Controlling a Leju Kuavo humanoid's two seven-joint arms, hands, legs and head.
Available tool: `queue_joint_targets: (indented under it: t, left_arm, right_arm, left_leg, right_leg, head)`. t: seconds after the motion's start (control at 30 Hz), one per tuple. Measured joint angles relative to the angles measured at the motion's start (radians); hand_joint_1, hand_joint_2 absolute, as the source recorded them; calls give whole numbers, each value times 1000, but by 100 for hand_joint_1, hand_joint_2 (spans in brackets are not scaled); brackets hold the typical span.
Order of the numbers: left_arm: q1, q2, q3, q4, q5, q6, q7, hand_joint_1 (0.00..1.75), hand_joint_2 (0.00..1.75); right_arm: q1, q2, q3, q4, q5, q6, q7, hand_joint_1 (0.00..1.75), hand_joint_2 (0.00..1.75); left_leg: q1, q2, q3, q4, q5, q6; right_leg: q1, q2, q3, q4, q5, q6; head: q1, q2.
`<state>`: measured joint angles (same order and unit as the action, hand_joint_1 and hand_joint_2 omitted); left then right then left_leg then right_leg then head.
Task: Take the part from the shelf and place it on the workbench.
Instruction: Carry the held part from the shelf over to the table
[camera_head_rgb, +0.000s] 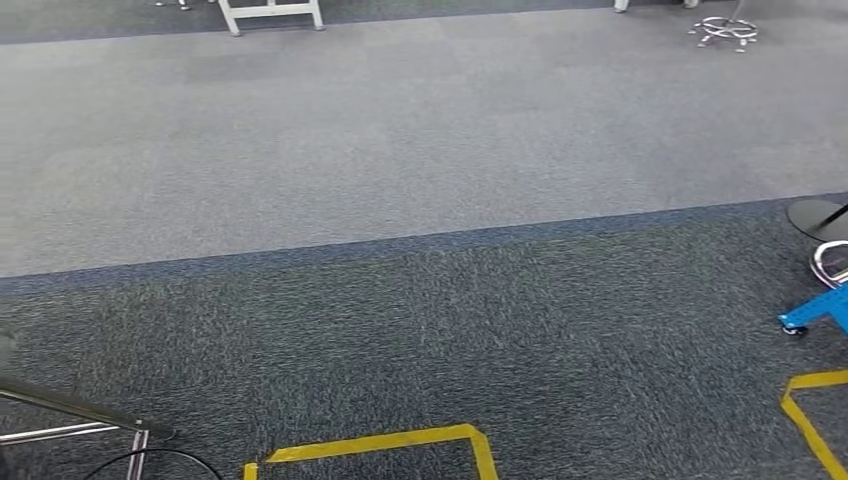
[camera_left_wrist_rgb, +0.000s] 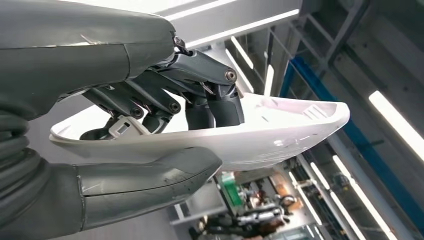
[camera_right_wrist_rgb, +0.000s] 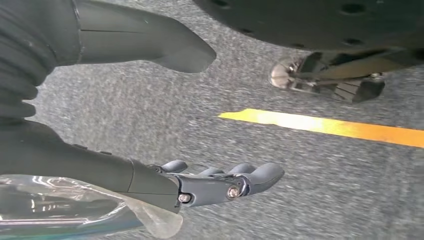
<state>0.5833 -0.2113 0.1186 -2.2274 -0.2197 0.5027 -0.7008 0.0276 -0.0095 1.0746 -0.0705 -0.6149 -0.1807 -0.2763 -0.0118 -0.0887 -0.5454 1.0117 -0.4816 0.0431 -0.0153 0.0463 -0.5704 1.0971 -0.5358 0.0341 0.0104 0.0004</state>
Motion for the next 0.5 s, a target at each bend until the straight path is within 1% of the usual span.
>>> queue_joint_targets:
  t: [0.03, 0.07, 0.1, 0.13, 0.17, 0.2, 0.23, 0.27, 0.3, 0.33, 0.37, 0.4, 0.43, 0.47, 0.5]
  left_arm:
    - [0, 0, 0, 0, -2, 5, 0, 175, 175]
    - [0, 0, 0, -1, -4, 10, 0, 175, 175]
    - [1, 0, -1, -2, -7, 16, 0, 175, 175]
    - [2, 1, -2, -3, -10, 23, 0, 175, 175]
    - [5, 2, -3, -4, -15, 32, 0, 175, 175]
    - [7, 5, -6, -6, -21, 44, 0, 175, 175]
    - [8, 8, -11, -8, -29, 57, 0, 175, 175]
    - [8, 12, -18, -10, -37, 71, 0, 175, 175]
    - [7, 15, -26, -11, -44, 85, 0, 175, 175]
    - [7, 18, -34, -11, -51, 96, 0, 175, 175]
    - [7, 21, -42, -10, -55, 105, 0, 175, 175]
    - [8, 24, -49, -10, -58, 113, 0, 175, 175]
    - [8, 27, -56, -10, -59, 120, 0, 175, 175]
    - [9, 30, -63, -10, -60, 129, 0, 175, 175]
    - [10, 35, -71, -10, -63, 141, 0, 175, 175]
  right_arm:
    - [0, 0, 0, 0, 1, 0, 0, 0, 175]
    - [0, 0, 0, 0, 1, 0, -1, 0, 175]
    - [0, 0, 0, 0, 2, 0, -2, 0, 175]
    - [0, 1, 0, 0, 3, 1, -3, 0, 175]
    - [0, 2, 0, 0, 4, 2, -4, 0, 175]
    - [-1, 3, 0, 0, 5, 3, -6, 0, 175]
    - [0, 4, 0, 0, 5, 4, -7, 0, 175]
    - [2, 5, 0, 0, 5, 6, -7, 0, 175]
    - [5, 5, 0, 0, 4, 9, -8, 0, 175]
    - [8, 5, 0, 1, 3, 12, -7, 0, 175]
    - [10, 5, 0, 1, 2, 14, -7, 0, 175]
    - [11, 5, 0, 2, 1, 16, -6, 0, 175]
    - [10, 5, 0, 2, 0, 17, -5, 0, 175]
    - [9, 5, 0, 2, 0, 17, -5, 0, 175]
    - [7, 5, 0, 2, 0, 17, -4, 0, 175]
  left_leg:
    - [0, -13, -3, 3, -1, -3]
    - [1, -25, -7, 5, 0, -7]
    - [3, -38, -12, 6, 2, -13]
    - [6, -51, -17, 6, 4, -19]
    - [7, -49, -21, 9, 4, -24]
    - [7, -30, -27, 22, -6, -29]
    - [6, -2, -41, 54, -27, -34]
    - [6, 32, -64, 105, -57, -38]
    - [8, 58, -94, 171, -90, -44]
    - [12, 69, -124, 236, -118, -48]
    - [15, 74, -144, 280, -131, -52]
    - [19, 77, -150, 295, -128, -56]
    - [22, 81, -137, 273, -108, -58]
    - [24, 88, -107, 220, -78, -59]
    - [25, 107, -68, 150, -49, -60]
  right_leg:
    - [-1, 22, 24, -54, 17, -2]
    - [0, 38, 39, -84, 22, -4]
    - [0, 39, 45, -92, 18, -5]
    - [1, 28, 50, -97, 18, -7]
    - [1, 15, 52, -100, 20, -12]
    - [0, 1, 54, -105, 22, -17]
    - [-1, -14, 57, -109, 23, -21]
    - [-1, -30, 60, -111, 23, -25]
    - [0, -46, 60, -111, 21, -27]
    - [1, -63, 59, -111, 18, -28]
    - [2, -79, 58, -111, 15, -28]
    - [2, -95, 58, -110, 13, -28]
    - [2, -109, 59, -110, 10, -26]
    - [2, -121, 63, -110, 6, -24]
    - [2, -133, 68, -110, 3, -20]
  head:
    - [0, 0]
    - [0, 0]
    - [-1, 0]
    - [-1, 0]
    - [-1, 0]
    - [-3, 0]
    - [-5, 0]
    - [-7, 0]
    - [-9, 0]
    - [-10, 0]
    - [-10, 0]
    - [-10, 0]
    - [-10, 0]
    - [-10, 0]
    - [-10, 0]
